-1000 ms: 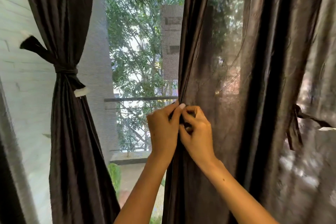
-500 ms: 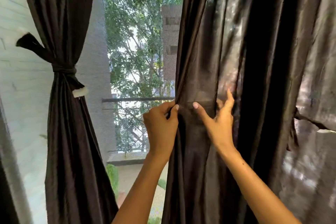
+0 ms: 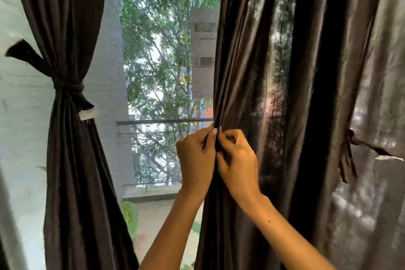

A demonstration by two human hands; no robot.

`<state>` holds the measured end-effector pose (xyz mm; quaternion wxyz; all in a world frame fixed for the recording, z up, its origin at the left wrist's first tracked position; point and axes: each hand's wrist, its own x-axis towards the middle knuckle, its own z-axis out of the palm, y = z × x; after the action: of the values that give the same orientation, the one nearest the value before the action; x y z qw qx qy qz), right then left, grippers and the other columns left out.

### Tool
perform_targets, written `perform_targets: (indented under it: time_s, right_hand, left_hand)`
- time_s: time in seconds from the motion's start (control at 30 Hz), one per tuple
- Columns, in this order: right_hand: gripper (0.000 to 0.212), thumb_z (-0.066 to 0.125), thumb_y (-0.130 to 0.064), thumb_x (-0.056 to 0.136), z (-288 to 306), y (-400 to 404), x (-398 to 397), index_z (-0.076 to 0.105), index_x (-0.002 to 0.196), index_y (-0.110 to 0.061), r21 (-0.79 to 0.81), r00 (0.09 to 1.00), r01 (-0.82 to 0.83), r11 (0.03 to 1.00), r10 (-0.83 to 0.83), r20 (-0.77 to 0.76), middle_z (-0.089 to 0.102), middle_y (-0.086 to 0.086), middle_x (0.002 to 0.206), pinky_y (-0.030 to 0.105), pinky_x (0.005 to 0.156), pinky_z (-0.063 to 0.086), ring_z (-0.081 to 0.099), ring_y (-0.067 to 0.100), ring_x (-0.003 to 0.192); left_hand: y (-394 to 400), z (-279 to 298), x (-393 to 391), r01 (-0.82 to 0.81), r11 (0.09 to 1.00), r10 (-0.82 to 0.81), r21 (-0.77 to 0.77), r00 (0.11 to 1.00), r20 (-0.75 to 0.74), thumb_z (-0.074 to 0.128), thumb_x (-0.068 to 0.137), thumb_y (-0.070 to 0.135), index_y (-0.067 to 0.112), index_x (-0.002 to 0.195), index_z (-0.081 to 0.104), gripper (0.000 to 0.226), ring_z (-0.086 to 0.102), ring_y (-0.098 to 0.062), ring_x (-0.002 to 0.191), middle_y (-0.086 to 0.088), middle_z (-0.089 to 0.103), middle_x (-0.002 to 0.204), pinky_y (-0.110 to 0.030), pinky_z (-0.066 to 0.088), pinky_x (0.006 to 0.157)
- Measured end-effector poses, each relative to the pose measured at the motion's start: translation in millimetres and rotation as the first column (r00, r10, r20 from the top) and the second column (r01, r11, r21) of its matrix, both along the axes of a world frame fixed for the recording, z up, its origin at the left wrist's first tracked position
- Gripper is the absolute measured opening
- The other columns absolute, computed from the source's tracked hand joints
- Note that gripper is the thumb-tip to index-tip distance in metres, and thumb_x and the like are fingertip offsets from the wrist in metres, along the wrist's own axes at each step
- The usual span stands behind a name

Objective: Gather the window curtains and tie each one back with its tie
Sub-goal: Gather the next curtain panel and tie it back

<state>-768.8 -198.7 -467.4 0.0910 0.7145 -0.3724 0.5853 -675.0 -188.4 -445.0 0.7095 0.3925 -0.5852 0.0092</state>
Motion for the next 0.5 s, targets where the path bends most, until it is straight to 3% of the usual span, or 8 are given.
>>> perform_targets:
  time_s: [0.13, 0.2, 0.27, 0.3, 0.37, 0.43, 0.5]
  right_hand:
    - [0.032, 0.060, -0.008, 0.083, -3, 2, -4, 0.066, 0.114, -0.009, 0.035, 0.998, -0.064, 0.997, 0.065, -0.024, 0.053, 0.002, 0.107, 0.029, 0.068, 0.050, 0.058, 0.019, 0.090]
    - [0.035, 0.058, -0.026, 0.087, -3, 0, -10, 0.066, 0.118, -0.013, 0.024, 0.996, -0.082, 0.996, 0.083, -0.046, 0.053, 0.004, 0.120, 0.036, 0.086, 0.051, 0.054, 0.019, 0.109]
    - [0.045, 0.059, -0.045, 0.087, -1, -8, -20, 0.065, 0.122, -0.018, -0.049, 0.999, 0.001, 0.999, -0.004, -0.049, 0.041, 0.013, 0.143, 0.041, 0.111, 0.032, 0.035, 0.027, 0.136]
    - [0.052, 0.058, -0.052, 0.086, 0, -13, -24, 0.063, 0.125, -0.019, -0.055, 0.999, 0.050, 0.997, -0.049, 0.007, 0.031, 0.016, 0.150, 0.042, 0.116, 0.022, 0.023, 0.030, 0.143]
    - [0.076, 0.056, -0.064, 0.080, 4, -21, -33, 0.046, 0.139, -0.017, 0.064, 0.975, 0.047, 0.997, -0.060, 0.215, 0.017, 0.016, 0.156, 0.046, 0.118, 0.016, 0.010, 0.027, 0.147]
    - [0.101, 0.058, -0.066, 0.072, 7, -29, -40, 0.019, 0.150, -0.014, 0.191, 0.909, -0.118, 0.974, 0.029, 0.415, 0.012, 0.010, 0.158, 0.043, 0.119, 0.019, 0.012, 0.019, 0.147]
    - [0.111, 0.063, -0.059, 0.070, 8, -38, -45, 0.000, 0.152, -0.020, 0.245, 0.826, -0.339, 0.909, 0.163, 0.539, 0.016, 0.005, 0.158, 0.035, 0.117, 0.024, 0.025, 0.015, 0.143]
  left_hand:
    - [3, 5, -1, 0.063, 0.996, -0.061, 0.067, 0.998, -0.032, 0.073, 0.082, 0.024, 0.015, 0.080, 0.077, 0.010, 0.067, -0.004, 0.060, 0.002, 0.072, 0.065, -0.034, 0.055, 0.060]
    - [2, 8, 1, 0.024, 0.997, -0.023, 0.073, 1.000, -0.014, 0.073, 0.081, 0.018, 0.015, 0.076, 0.076, 0.007, 0.067, -0.004, 0.061, 0.001, 0.072, 0.065, -0.036, 0.055, 0.060]
    - [1, 9, 2, 0.003, 0.997, -0.002, 0.082, 1.000, -0.013, 0.071, 0.082, 0.013, 0.014, 0.074, 0.075, 0.009, 0.067, -0.005, 0.060, 0.001, 0.071, 0.063, -0.035, 0.056, 0.060]
    - [1, 9, 3, 0.019, 0.996, -0.016, 0.090, 0.999, -0.031, 0.071, 0.081, 0.012, 0.013, 0.075, 0.076, 0.008, 0.067, -0.004, 0.060, 0.000, 0.072, 0.064, -0.034, 0.057, 0.061]
    - [0, 9, 2, 0.026, 0.994, -0.020, 0.104, 0.998, -0.055, 0.072, 0.080, 0.010, 0.010, 0.079, 0.076, 0.005, 0.067, -0.002, 0.062, -0.001, 0.073, 0.067, -0.033, 0.058, 0.064]
    - [1, 8, 2, 0.015, 0.994, -0.009, 0.110, 0.998, -0.060, 0.073, 0.080, 0.011, 0.009, 0.080, 0.077, 0.004, 0.068, -0.004, 0.063, -0.003, 0.073, 0.069, -0.033, 0.058, 0.065]
    - [1, 8, 1, 0.010, 0.994, -0.004, 0.105, 0.999, -0.052, 0.074, 0.079, 0.011, 0.008, 0.082, 0.077, 0.005, 0.069, -0.006, 0.064, -0.003, 0.074, 0.070, -0.032, 0.058, 0.065]
